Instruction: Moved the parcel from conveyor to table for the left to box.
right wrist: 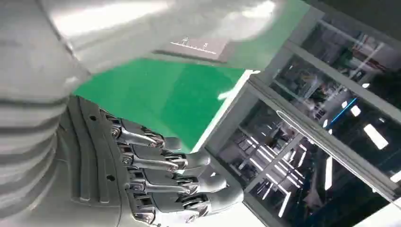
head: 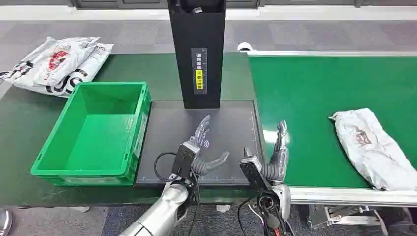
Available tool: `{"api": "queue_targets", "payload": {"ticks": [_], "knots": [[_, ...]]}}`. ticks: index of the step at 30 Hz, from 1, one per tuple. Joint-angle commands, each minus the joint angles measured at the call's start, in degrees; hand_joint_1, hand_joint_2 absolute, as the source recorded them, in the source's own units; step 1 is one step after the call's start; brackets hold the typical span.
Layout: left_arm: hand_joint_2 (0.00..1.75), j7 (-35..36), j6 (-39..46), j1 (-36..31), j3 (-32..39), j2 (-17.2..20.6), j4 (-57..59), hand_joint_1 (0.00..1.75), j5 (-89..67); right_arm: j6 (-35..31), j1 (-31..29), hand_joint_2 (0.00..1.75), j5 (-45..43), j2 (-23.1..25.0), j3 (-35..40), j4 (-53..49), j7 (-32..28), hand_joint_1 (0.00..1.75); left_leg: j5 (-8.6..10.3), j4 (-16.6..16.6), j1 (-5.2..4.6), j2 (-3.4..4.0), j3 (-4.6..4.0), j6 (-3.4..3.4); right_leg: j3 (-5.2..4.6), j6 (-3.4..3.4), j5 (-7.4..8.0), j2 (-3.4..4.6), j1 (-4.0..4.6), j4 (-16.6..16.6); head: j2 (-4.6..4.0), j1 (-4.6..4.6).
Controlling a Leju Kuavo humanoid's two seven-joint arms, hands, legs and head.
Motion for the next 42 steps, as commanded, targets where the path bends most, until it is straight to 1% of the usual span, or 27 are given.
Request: {"api": "queue_targets", "payload": {"ticks": [1,6,8,11,12,13,14,15,17,18,19,21,23,24,29,30,31,32,34,35,37,38,39,41,42], "knots": [[1.75,0.24,0.19,1.54,-1.55,0.15,0.73,0.00,0.07,0.22,-0.18,0.00,2.00,0.31,-1.36,-0.24,0.30,0.00,-0.03,-0.08,-0.01,0.05,0.15,0.00,0.14,-0.02,-0.03,0.01,0.00,-0.07,0.00,0.00],[1.75,0.24,0.16,1.65,-1.56,0.15,0.14,0.00,0.10,0.22,-0.08,0.00,2.16,0.31,-1.57,-0.31,0.30,0.00,-0.05,-0.14,0.00,0.08,0.27,0.01,0.26,-0.04,-0.04,0.01,0.01,-0.15,-0.02,0.00],[1.75,0.24,0.10,1.67,-1.48,0.15,0.12,0.00,0.13,0.22,-0.08,0.00,2.14,0.31,-1.59,-0.33,0.30,0.00,-0.03,-0.06,-0.01,0.04,0.12,0.00,0.11,-0.02,-0.02,0.00,0.01,-0.06,0.00,0.00],[1.75,0.24,-0.23,1.71,-1.14,0.15,0.00,0.00,0.34,0.22,-0.05,0.00,1.91,0.31,-1.54,-0.58,0.30,0.00,-0.04,-0.13,0.00,0.06,0.24,0.01,0.23,-0.03,-0.04,-0.01,0.02,-0.14,0.00,0.00],[1.75,0.24,-0.35,1.75,-0.99,0.15,-0.07,0.00,0.36,0.22,-0.04,0.00,1.55,0.31,-1.41,-0.59,0.30,0.00,-0.03,-0.08,-0.01,0.05,0.15,0.01,0.13,-0.02,-0.03,0.00,0.00,-0.07,-0.02,0.00],[1.75,0.24,-0.91,1.89,-0.90,0.15,-0.78,0.00,0.55,0.22,-0.06,1.75,1.16,0.31,-1.19,-0.53,0.30,0.00,-0.05,-0.12,-0.01,0.08,0.23,0.01,0.21,-0.04,-0.04,0.01,0.01,-0.12,0.00,0.02],[1.75,0.24,-1.46,2.20,-0.49,0.15,-1.44,0.00,0.44,0.22,-0.06,1.75,0.71,0.31,-1.01,-0.39,0.30,0.00,-0.07,-0.16,0.01,0.11,0.30,0.00,0.29,-0.05,-0.04,0.02,0.04,-0.18,0.00,0.00],[0.00,0.24,-1.90,2.42,-0.09,0.15,-2.00,0.00,0.36,0.22,-0.10,1.75,0.25,0.31,-0.78,-0.11,0.30,0.00,-0.04,-0.10,-0.02,0.08,0.18,0.00,0.15,-0.03,-0.03,0.02,-0.01,-0.08,0.00,0.00],[0.00,0.24,-2.17,2.70,0.42,0.15,-2.44,0.00,-0.14,0.22,-0.07,1.75,0.16,0.31,-0.63,-0.02,0.30,0.00,-0.07,-0.17,0.01,0.11,0.32,0.01,0.31,-0.05,-0.04,0.02,0.04,-0.18,-0.02,0.00],[0.00,0.24,-1.87,2.55,0.28,0.15,-2.05,0.00,-0.57,0.22,-0.04,1.75,0.32,0.31,-0.71,-0.06,0.30,0.00,-0.05,-0.10,0.00,0.10,0.19,0.00,0.17,-0.03,-0.03,0.04,0.02,-0.10,-0.02,0.00],[1.75,0.24,-1.78,2.58,0.23,0.15,-2.12,0.00,-0.68,0.22,-0.05,1.75,0.12,0.31,-0.71,-0.08,0.30,0.00,-0.07,-0.14,0.01,0.13,0.28,0.00,0.26,-0.04,-0.04,0.05,0.03,-0.15,0.00,0.02],[1.75,0.24,-1.40,2.62,0.06,0.15,-1.81,0.00,-0.32,0.22,-0.02,1.75,-0.12,0.31,-0.79,-0.13,0.30,0.00,-0.05,-0.10,0.02,0.10,0.20,0.00,0.19,-0.03,-0.02,0.04,0.03,-0.12,-0.02,0.02],[1.75,0.24,-1.54,1.94,0.47,0.15,-0.13,0.00,1.45,0.22,-0.14,1.75,-0.70,0.31,-0.89,0.06,0.30,0.00,-0.06,-0.17,-0.01,0.11,0.32,0.00,0.29,-0.05,-0.05,0.03,0.01,-0.16,-0.02,0.00],[1.75,0.24,-1.54,1.94,0.47,0.15,-0.13,0.00,1.45,0.22,-0.14,1.75,-0.70,0.31,-0.89,0.06,0.30,0.00,-0.03,-0.09,0.00,0.08,0.17,0.00,0.15,-0.02,-0.02,0.03,0.01,-0.09,0.00,0.02],[1.75,0.24,-2.40,1.42,0.89,0.15,1.11,0.00,2.95,0.22,-0.13,1.75,-1.21,0.31,-0.93,-0.01,0.30,0.00,-0.06,-0.20,0.01,0.13,0.36,0.00,0.34,-0.05,-0.03,0.04,0.03,-0.21,0.00,0.00],[1.75,0.24,-2.31,1.01,0.81,0.15,2.31,0.00,3.46,0.22,-0.09,1.75,-1.57,0.31,-0.93,0.07,0.30,0.00,-0.04,-0.10,0.01,0.08,0.19,0.00,0.19,-0.03,-0.02,0.02,0.02,-0.12,0.00,0.02],[1.75,0.24,-0.65,0.06,-0.35,0.15,3.64,0.00,2.44,0.22,-0.32,1.75,-3.14,0.31,-0.49,0.77,0.30,0.00,-0.05,-0.16,0.01,0.11,0.28,0.01,0.27,-0.04,-0.02,0.03,0.03,-0.17,0.00,0.00],[1.75,0.24,-0.10,-0.20,-0.71,0.15,3.62,0.00,1.69,0.22,-0.60,1.75,-4.49,0.31,-0.15,1.11,0.30,0.00,-0.03,-0.08,0.01,0.06,0.17,0.00,0.16,-0.02,-0.01,0.02,0.02,-0.09,-0.02,0.02],[1.75,0.24,1.25,-1.56,0.20,0.15,5.12,0.00,2.23,0.22,-1.47,1.75,-4.70,0.31,-0.74,2.10,0.30,0.00,-0.04,-0.19,0.00,0.11,0.33,0.00,0.31,-0.05,-0.02,0.02,0.03,-0.20,-0.02,0.00],[1.75,0.24,2.79,-2.09,0.41,0.15,5.71,0.00,0.59,0.22,-1.69,1.75,-1.97,0.31,-2.16,1.41,0.30,0.00,-0.03,-0.08,0.02,0.07,0.18,0.00,0.18,-0.03,-0.01,0.01,0.04,-0.10,-0.02,0.00],[1.75,0.24,2.81,-3.76,3.07,0.15,7.09,0.00,0.04,0.22,-3.11,1.75,-2.02,0.31,-3.38,2.17,0.30,0.00,-0.03,-0.16,0.01,0.11,0.28,0.00,0.27,-0.05,-0.01,0.02,0.03,-0.17,-0.02,0.00],[1.75,0.24,3.52,-4.35,4.20,0.23,7.41,0.00,-1.01,0.22,-3.55,1.75,-0.43,0.31,-5.21,1.78,0.30,0.00,-0.02,-0.04,0.00,0.12,0.12,0.00,0.09,-0.03,0.01,0.06,0.02,-0.04,-0.02,0.00],[1.75,0.24,3.28,-4.96,5.55,0.30,8.07,0.00,-1.34,0.22,-4.09,1.75,0.34,0.31,-7.32,1.69,0.30,0.00,-0.02,-0.07,0.00,0.15,0.16,0.00,0.13,-0.05,0.01,0.07,0.02,-0.07,0.00,0.02],[1.75,0.24,4.26,-6.29,7.31,0.50,9.74,0.00,-2.55,0.22,-5.15,1.75,5.27,0.31,-13.35,1.16,0.30,0.00,0.01,-0.06,0.00,0.10,0.14,0.00,0.12,-0.05,0.03,0.02,0.02,-0.06,-0.02,0.00],[1.75,0.24,3.95,-7.83,9.10,0.48,12.44,0.00,-2.49,0.22,-6.97,1.75,8.82,0.31,-18.44,2.04,0.30,0.00,0.03,-0.01,0.00,0.01,0.02,0.01,0.02,-0.03,0.02,-0.04,0.01,0.00,-0.02,0.00]]}}
